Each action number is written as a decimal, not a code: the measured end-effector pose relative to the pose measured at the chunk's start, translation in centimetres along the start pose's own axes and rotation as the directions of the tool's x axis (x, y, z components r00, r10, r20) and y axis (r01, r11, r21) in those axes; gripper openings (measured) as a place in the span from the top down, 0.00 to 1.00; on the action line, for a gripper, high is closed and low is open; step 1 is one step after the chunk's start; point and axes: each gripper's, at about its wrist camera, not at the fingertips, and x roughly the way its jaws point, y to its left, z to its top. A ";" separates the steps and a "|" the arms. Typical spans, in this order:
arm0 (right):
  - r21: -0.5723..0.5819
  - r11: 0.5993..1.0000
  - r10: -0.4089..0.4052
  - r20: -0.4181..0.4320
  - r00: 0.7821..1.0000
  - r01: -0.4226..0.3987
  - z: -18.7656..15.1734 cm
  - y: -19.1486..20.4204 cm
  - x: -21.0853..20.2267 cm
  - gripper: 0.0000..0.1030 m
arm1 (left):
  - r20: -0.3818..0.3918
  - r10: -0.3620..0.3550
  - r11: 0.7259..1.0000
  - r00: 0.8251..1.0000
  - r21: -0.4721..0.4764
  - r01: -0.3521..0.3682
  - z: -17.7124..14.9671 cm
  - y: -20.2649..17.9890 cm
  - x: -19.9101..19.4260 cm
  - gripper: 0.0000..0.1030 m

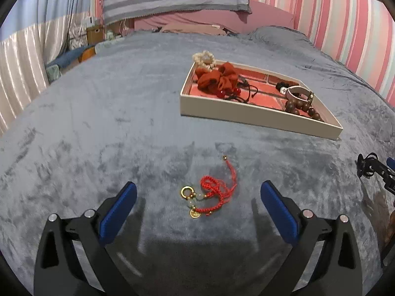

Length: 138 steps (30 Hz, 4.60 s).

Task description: Organize jewelry

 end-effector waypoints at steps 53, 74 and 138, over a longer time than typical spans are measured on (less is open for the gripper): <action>-0.011 0.993 0.115 -0.008 0.993 -0.115 5.0 2.9 2.0 0.43 | 0.068 -0.130 0.990 0.989 0.067 0.126 7.0 -1.8 0.1 0.89; -0.014 0.990 0.140 -0.037 0.989 -0.140 12.3 9.5 10.7 0.43 | -0.009 -0.044 0.989 0.999 0.138 0.045 15.6 -4.7 13.6 0.89; -0.029 0.995 0.102 0.219 0.970 -0.098 -0.4 6.5 -16.7 0.04 | 0.223 0.084 0.995 0.971 -0.064 -0.071 -2.0 -1.8 -17.4 0.09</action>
